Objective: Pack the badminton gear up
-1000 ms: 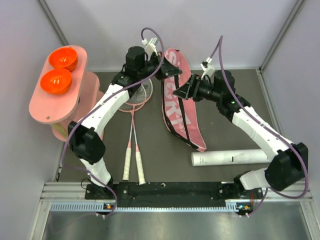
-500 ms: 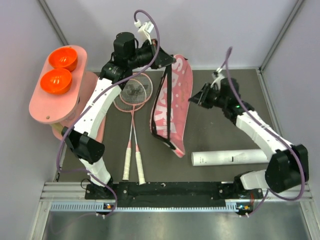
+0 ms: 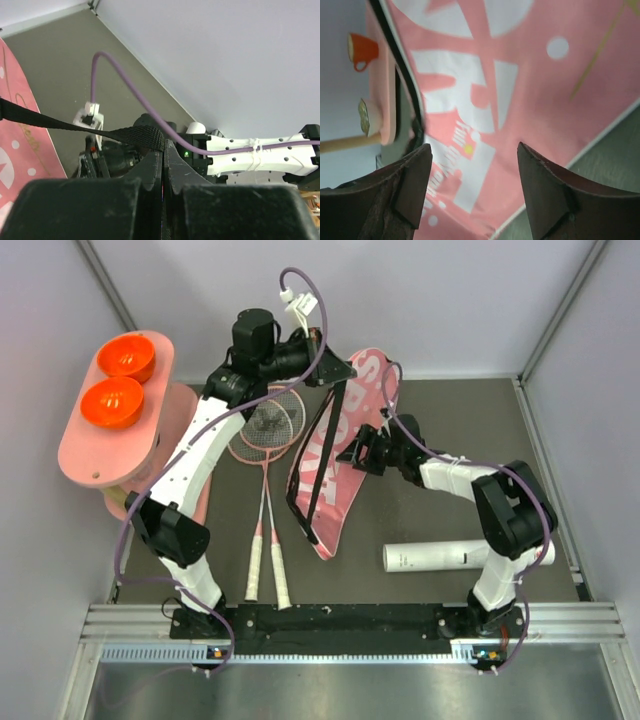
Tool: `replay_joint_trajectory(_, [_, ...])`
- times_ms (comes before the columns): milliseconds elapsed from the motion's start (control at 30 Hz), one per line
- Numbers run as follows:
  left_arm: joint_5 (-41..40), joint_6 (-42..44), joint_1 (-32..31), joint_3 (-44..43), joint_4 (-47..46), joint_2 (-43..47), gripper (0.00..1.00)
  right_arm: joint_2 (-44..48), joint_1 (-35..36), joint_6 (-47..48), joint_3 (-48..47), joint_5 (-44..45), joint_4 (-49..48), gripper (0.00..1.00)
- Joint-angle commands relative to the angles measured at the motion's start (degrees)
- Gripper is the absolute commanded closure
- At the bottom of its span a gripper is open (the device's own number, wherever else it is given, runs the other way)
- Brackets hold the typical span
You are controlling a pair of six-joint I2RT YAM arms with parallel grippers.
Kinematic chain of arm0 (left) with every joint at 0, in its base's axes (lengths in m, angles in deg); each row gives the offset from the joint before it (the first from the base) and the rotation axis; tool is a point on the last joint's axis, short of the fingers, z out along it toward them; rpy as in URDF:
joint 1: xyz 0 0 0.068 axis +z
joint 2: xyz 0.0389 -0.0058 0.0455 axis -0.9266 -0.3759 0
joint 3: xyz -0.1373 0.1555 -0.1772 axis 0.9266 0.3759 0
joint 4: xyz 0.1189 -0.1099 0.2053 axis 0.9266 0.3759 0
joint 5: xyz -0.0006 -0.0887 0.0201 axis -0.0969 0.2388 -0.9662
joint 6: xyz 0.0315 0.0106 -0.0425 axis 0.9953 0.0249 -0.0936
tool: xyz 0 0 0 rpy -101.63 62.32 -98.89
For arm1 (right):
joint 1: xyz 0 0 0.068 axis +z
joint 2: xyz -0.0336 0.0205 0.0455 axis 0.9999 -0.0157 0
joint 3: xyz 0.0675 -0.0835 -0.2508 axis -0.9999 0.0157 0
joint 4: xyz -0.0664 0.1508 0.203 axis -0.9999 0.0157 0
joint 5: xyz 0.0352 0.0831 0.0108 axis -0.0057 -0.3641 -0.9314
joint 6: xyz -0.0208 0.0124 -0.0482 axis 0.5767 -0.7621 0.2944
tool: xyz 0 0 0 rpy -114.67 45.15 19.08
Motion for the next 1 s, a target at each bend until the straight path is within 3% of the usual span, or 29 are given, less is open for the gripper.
replay_joint_trajectory(0, [2.2,1.2,-0.6,1.3,-2.6,2.4,1.0,-1.0,0.6,-0.2,-3.7,7.2,-16.7,0.3])
replay_joint_trajectory(467, [4.8,-1.5,-1.3,3.0,-5.8,3.1,1.0,-10.2,5.2,2.4,-17.9,29.5,-18.3,0.25])
replay_joint_trajectory(800, [4.8,-2.9,-3.3,2.4,-6.6,2.5,1.0,-19.2,9.6,6.0,-33.1,45.4,-3.1,0.23])
replay_joint_trajectory(900, [4.7,-3.0,-3.7,2.6,-6.4,2.8,1.0,-20.0,9.6,5.9,-34.0,48.4,-0.8,0.36])
replay_joint_trajectory(967, [4.7,-2.6,-3.7,2.8,-5.4,3.0,1.0,-18.0,9.6,7.6,-31.0,48.9,-2.7,0.58])
